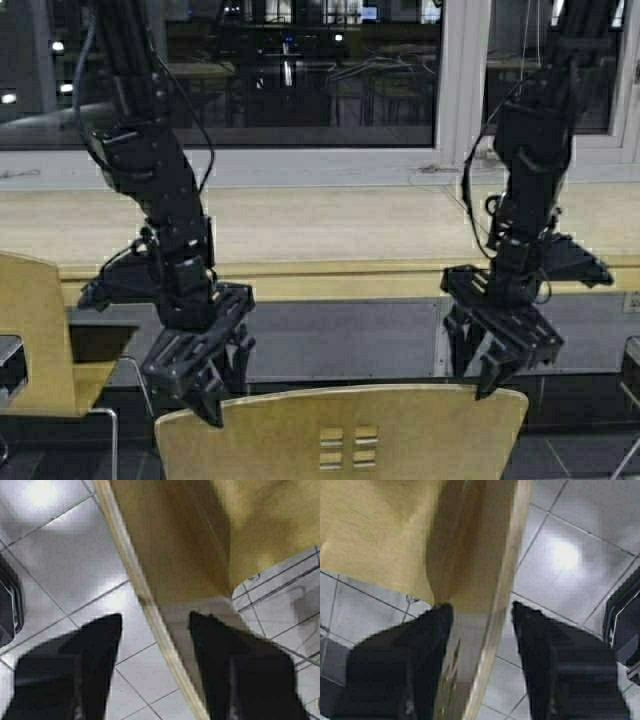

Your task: Push the chairs under the table

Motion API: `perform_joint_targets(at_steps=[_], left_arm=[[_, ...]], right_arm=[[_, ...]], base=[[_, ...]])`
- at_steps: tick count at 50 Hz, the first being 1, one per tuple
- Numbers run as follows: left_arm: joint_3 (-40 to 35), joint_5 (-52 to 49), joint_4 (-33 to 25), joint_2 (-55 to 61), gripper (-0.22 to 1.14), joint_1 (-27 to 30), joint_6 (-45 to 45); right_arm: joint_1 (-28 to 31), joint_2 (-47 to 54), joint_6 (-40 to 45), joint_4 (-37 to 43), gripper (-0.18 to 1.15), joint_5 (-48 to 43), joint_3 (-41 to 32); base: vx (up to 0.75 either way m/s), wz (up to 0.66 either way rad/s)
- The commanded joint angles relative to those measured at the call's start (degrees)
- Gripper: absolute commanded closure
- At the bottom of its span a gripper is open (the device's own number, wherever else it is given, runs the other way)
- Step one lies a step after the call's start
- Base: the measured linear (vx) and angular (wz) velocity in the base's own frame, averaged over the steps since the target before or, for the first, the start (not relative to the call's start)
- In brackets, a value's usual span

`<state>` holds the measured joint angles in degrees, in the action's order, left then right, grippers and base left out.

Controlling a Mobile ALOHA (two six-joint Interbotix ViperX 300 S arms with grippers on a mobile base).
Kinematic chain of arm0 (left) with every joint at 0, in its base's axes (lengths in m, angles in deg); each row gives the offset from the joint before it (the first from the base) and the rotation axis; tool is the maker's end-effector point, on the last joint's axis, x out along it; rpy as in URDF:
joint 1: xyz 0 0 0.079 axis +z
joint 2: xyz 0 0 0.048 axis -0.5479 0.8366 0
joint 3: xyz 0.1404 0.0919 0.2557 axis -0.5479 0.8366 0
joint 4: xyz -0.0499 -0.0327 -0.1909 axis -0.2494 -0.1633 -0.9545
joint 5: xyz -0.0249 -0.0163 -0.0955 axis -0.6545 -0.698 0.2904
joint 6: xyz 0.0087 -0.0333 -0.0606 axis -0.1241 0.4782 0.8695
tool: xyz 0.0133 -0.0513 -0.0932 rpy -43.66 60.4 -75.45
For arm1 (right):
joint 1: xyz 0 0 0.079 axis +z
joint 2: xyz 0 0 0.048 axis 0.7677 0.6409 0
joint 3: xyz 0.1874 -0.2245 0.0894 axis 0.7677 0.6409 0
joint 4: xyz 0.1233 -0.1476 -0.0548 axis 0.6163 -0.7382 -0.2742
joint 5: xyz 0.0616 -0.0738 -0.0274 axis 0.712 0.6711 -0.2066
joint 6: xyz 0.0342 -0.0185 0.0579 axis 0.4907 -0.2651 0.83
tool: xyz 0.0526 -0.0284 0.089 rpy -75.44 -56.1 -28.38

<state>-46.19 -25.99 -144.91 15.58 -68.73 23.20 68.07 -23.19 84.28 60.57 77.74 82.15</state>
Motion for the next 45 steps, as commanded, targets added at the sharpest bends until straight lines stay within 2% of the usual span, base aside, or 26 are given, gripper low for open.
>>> perform_joint_targets(at_steps=[1, 12, 25, 31, 35, 42, 45], left_arm=[[-1.67, 0.26, -0.09, 0.70, 0.09, 0.53, -0.09], [-4.66, 0.26, -0.09, 4.75, 0.10, 0.53, -0.09], [-11.60, 0.53, -0.09, 11.51, 0.10, 0.70, -0.18], [-12.48, 0.79, -0.18, 12.22, 0.17, 1.05, -0.26], [-12.48, 0.79, -0.09, 12.57, 0.32, 1.76, -0.35], [-12.74, 0.79, 0.18, 12.83, 0.68, 3.08, -0.79], [-12.74, 0.79, 0.26, 12.83, 0.81, 3.34, -0.88]], right_arm=[[-0.09, 1.05, -0.09, -0.44, 0.18, 0.09, -2.20], [0.00, 5.98, -0.09, -0.53, 0.18, 0.53, -5.36], [0.09, 12.04, -0.44, -1.05, 0.18, 2.55, -10.20], [0.35, 12.48, -1.41, -1.49, 0.23, 2.46, -11.07], [0.62, 12.48, -1.93, -1.49, 0.37, 2.29, -11.16], [0.88, 12.57, -2.11, -1.49, 0.79, 2.02, -11.16], [0.88, 12.57, -2.20, -1.49, 0.93, 1.67, -10.90]], base=[[0.00, 0.00], [0.00, 0.00], [0.01, 0.00], [0.02, 0.01], [0.03, 0.02], [0.06, 0.01], [0.08, -0.01]])
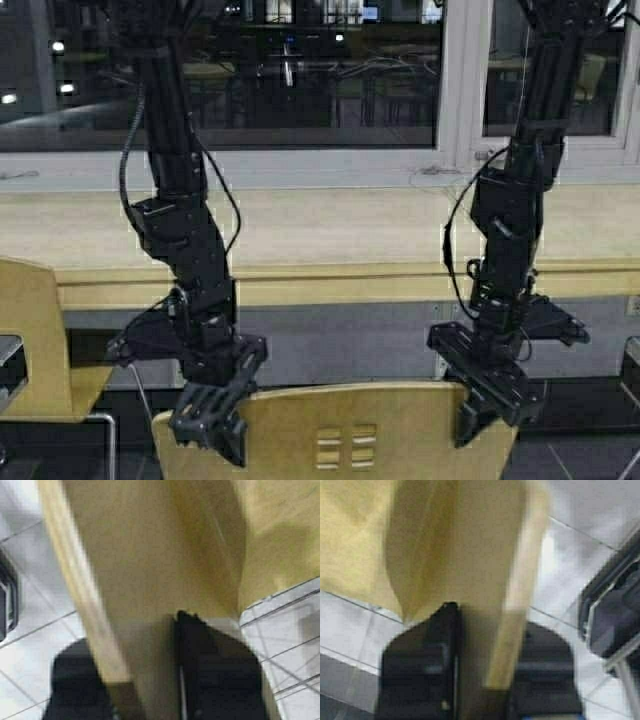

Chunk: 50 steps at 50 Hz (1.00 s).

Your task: Push the chairs under the table

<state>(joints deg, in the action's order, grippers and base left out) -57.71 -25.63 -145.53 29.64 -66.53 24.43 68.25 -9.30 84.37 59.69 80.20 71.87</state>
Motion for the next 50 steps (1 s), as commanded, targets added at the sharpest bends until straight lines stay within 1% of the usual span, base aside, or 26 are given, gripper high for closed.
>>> perform_joint_targets(at_steps=[1, 3, 5, 12, 20, 40, 50], left_arm=[[-1.05, 0.44, 0.88, -1.32, 0.84, 1.23, -2.20], [-0.88, 0.44, 0.88, -1.49, 0.89, 1.41, -2.29], [-0.79, 0.44, 0.88, -1.67, 0.91, 1.76, -2.46], [-1.41, 0.44, 0.88, -1.67, 0.88, 2.90, -2.64], [-1.58, 0.53, 0.88, -2.11, 0.88, 3.34, -2.64], [-3.43, 0.53, 1.85, -1.14, 0.88, 3.34, -3.60], [-3.08, 0.09, 2.20, -1.58, 0.88, 3.25, -4.48]], right_arm=[[0.70, -1.23, -2.29, -0.62, 0.95, -1.05, -0.53], [0.70, -0.97, -2.29, -0.62, 0.96, -1.32, -0.35], [0.79, -0.70, -2.29, -0.62, 0.94, -1.41, -0.53], [0.88, -0.26, -2.37, -0.62, 0.93, -1.32, -0.53], [1.41, 0.00, -2.46, -0.62, 0.93, -1.23, -1.05], [3.78, -0.26, -2.55, -0.35, 0.93, -1.67, 1.32], [4.75, -0.88, -2.46, -0.35, 0.93, -1.93, 2.72]], base=[[0.08, 0.00], [0.09, 0.02], [0.10, 0.04], [0.16, 0.07], [0.22, 0.08], [0.26, 0.02], [0.29, 0.00]])
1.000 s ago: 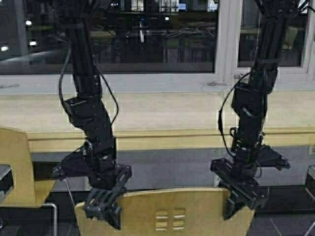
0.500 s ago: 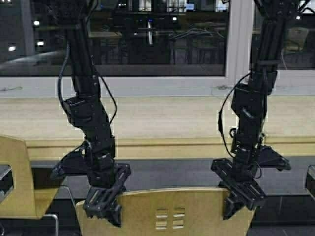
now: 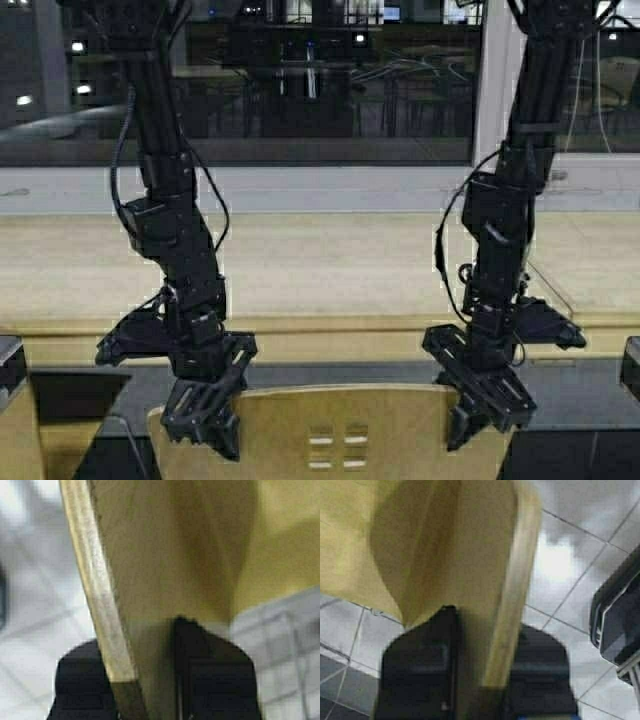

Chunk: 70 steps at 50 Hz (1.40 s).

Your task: Push the chairs under the table

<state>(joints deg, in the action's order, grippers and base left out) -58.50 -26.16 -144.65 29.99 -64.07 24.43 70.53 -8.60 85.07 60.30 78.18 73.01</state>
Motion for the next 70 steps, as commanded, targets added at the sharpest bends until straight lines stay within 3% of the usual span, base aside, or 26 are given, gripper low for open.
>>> perform_joint_targets(at_steps=[1, 16, 61, 70], left_arm=[[-2.29, 0.62, 1.32, -1.93, 0.88, 0.88, -4.48], [-1.76, 0.44, 1.32, -2.20, 0.88, 0.97, -4.57], [1.23, -1.23, 1.76, -3.87, 0.87, 0.70, -5.89], [1.85, -1.41, 1.67, -4.39, 0.85, 0.70, -5.98]], right_arm=[[2.37, -1.58, -3.16, -0.97, 0.93, 0.00, 1.41], [2.37, 0.26, -4.31, -1.32, 0.93, -0.35, -1.14], [2.64, -1.58, -9.76, -1.32, 0.93, -0.26, 0.70], [2.64, -1.49, -10.11, -1.32, 0.86, -0.26, 0.26]], base=[[0.28, 0.02], [0.28, 0.03], [0.16, 0.00], [0.01, 0.00]])
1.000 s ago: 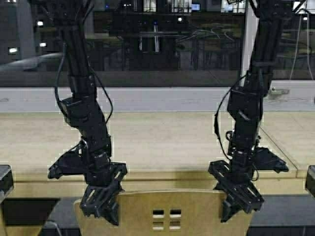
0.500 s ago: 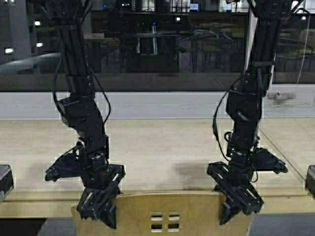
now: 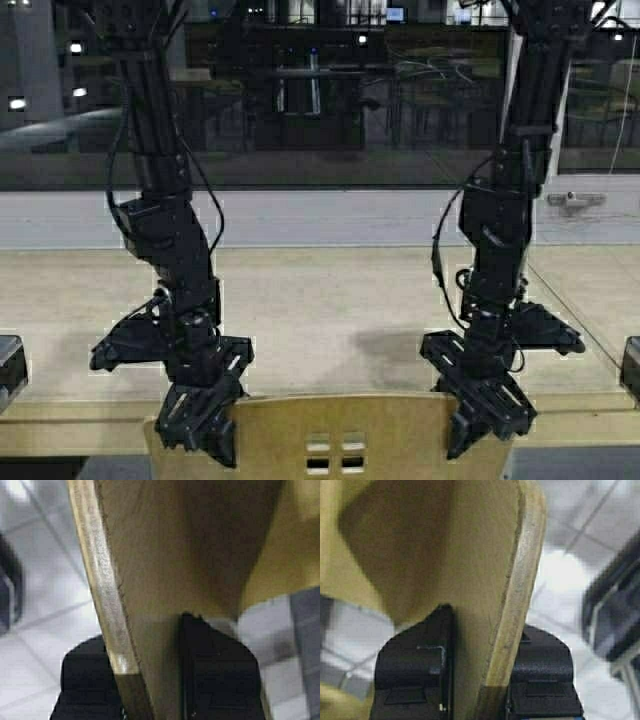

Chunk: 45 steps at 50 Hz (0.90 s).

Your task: Push the chairs under the table

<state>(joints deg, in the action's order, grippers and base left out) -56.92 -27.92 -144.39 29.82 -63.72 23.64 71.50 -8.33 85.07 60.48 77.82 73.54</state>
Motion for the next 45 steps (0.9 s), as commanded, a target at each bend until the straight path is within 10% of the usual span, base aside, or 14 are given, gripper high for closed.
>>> perform_joint_targets(at_steps=[1, 17, 45], left_arm=[[0.35, 0.62, 1.49, -4.22, 0.83, 0.44, -5.19], [1.76, 2.29, 1.41, -5.27, 0.19, 0.44, -5.27], [5.89, 0.00, 1.14, -18.81, 0.05, 0.44, -5.01]], right_arm=[[1.67, -1.85, -9.84, -1.32, 0.84, 0.18, -0.35], [1.41, -2.55, -8.09, 0.00, 0.19, 1.41, 0.00], [-0.62, -16.17, -7.73, -0.18, 0.17, 3.52, 7.82]], base=[[0.00, 0.00], [0.00, 0.00], [0.01, 0.00]])
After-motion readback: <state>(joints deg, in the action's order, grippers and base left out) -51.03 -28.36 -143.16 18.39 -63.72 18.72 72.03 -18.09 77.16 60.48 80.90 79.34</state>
